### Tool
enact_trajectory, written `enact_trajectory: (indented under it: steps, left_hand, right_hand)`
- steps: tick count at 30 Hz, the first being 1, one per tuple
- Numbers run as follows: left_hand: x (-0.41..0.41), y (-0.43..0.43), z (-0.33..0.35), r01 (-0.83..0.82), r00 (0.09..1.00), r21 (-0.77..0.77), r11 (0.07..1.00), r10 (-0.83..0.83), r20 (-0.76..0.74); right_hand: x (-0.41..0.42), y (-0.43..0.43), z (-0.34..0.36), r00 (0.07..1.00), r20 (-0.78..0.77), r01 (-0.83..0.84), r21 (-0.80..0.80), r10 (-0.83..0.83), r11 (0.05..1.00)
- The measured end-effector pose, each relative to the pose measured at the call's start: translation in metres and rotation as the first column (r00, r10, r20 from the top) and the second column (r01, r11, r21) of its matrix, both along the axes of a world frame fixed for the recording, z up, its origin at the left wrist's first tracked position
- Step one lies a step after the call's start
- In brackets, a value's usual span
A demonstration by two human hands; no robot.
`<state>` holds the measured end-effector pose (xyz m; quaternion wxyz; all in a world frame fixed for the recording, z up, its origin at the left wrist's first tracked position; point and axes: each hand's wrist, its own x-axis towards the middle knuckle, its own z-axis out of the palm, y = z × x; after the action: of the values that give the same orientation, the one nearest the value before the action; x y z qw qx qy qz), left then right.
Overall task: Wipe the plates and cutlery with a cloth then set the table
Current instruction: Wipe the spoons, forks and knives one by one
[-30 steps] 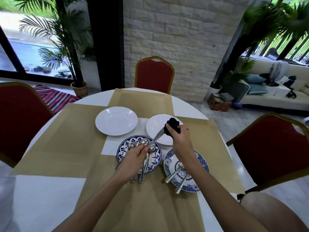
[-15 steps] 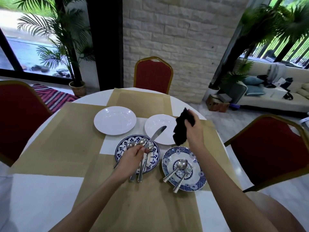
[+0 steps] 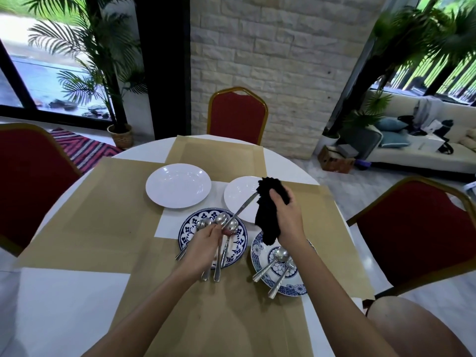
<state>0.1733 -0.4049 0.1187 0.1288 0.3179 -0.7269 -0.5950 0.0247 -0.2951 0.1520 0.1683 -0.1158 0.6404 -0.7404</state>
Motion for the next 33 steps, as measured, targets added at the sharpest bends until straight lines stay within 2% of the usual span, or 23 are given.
enact_trajectory:
  steps: [2,5,7,8,10,11,13,16,17,18,20,24,25,26,27,29,31,33]
  left_hand:
    - [0.002,-0.004,-0.003,0.027,0.999,-0.076,0.997,-0.025,0.028]
    - [0.001,-0.007,-0.007,0.088,0.995,-0.152,0.984,-0.080,0.059]
    - [-0.002,-0.006,-0.009,0.116,0.991,-0.217,0.969,-0.100,0.083]
    - [-0.003,-0.005,-0.008,0.123,0.991,-0.254,0.959,-0.104,0.088]
    - [-0.005,0.000,-0.006,0.119,0.992,-0.308,0.944,-0.102,0.071]
    - [-0.005,0.002,-0.005,0.112,0.993,-0.318,0.941,-0.099,0.056]
    - [-0.004,0.004,-0.004,0.094,0.996,-0.305,0.948,-0.091,0.024]
    - [0.002,0.004,-0.005,0.091,0.996,-0.272,0.958,-0.093,0.008]
    - [0.003,0.003,-0.006,0.102,0.995,-0.265,0.959,-0.102,0.014]
    - [0.004,0.002,-0.007,0.110,0.994,-0.259,0.960,-0.110,0.014]
    - [0.004,0.001,-0.008,0.113,0.993,-0.262,0.958,-0.115,0.006]
    - [0.000,-0.001,-0.010,0.100,0.994,-0.278,0.955,-0.106,-0.006]
    - [0.000,-0.002,-0.011,0.110,0.993,-0.276,0.955,-0.114,0.001]
    - [0.000,-0.003,-0.012,0.127,0.992,-0.279,0.952,-0.128,0.015]
    - [0.001,-0.005,-0.015,0.148,0.989,-0.285,0.947,-0.142,0.041]
    - [0.001,-0.006,-0.019,0.167,0.985,-0.266,0.949,-0.151,0.081]
    - [-0.003,-0.003,-0.019,0.106,0.994,-0.108,0.988,-0.102,0.046]
    - [-0.009,-0.001,-0.016,0.006,1.000,0.124,0.992,-0.008,0.016]
  right_hand:
    - [-0.005,0.005,-0.001,1.000,-0.020,0.022,0.026,-0.022,0.999]
    - [-0.004,0.008,-0.007,0.964,-0.253,-0.031,0.210,0.085,0.977]
    - [0.000,0.006,-0.014,0.854,-0.485,0.007,0.369,0.186,0.930]
    - [0.004,0.005,-0.019,0.767,-0.584,0.030,0.444,0.264,0.895]
    - [0.014,0.001,-0.029,0.593,-0.683,0.080,0.577,0.426,0.813]
    - [0.019,0.001,-0.034,0.525,-0.690,0.128,0.644,0.499,0.754]
    - [0.022,0.004,-0.042,0.460,-0.671,0.198,0.716,0.581,0.670]
    - [0.012,0.009,-0.046,0.410,-0.720,0.272,0.683,0.560,0.678]
    - [0.007,0.010,-0.045,0.437,-0.730,0.300,0.669,0.526,0.680]
    - [0.003,0.010,-0.043,0.510,-0.729,0.293,0.646,0.455,0.705]
    - [0.003,0.011,-0.041,0.573,-0.706,0.311,0.657,0.416,0.687]
    - [0.017,0.015,-0.050,0.386,-0.735,0.357,0.676,0.558,0.644]
    - [0.016,0.016,-0.054,0.376,-0.736,0.349,0.675,0.562,0.650]
    - [0.013,0.018,-0.052,0.380,-0.733,0.344,0.678,0.564,0.650]
    - [0.009,0.018,-0.046,0.431,-0.727,0.339,0.679,0.535,0.651]
    - [-0.004,0.019,-0.040,0.644,-0.642,0.274,0.702,0.417,0.657]
    - [-0.015,0.019,-0.037,0.791,-0.574,0.254,0.622,0.211,0.741]
    - [-0.014,0.021,-0.033,0.890,-0.454,0.230,0.521,0.038,0.822]
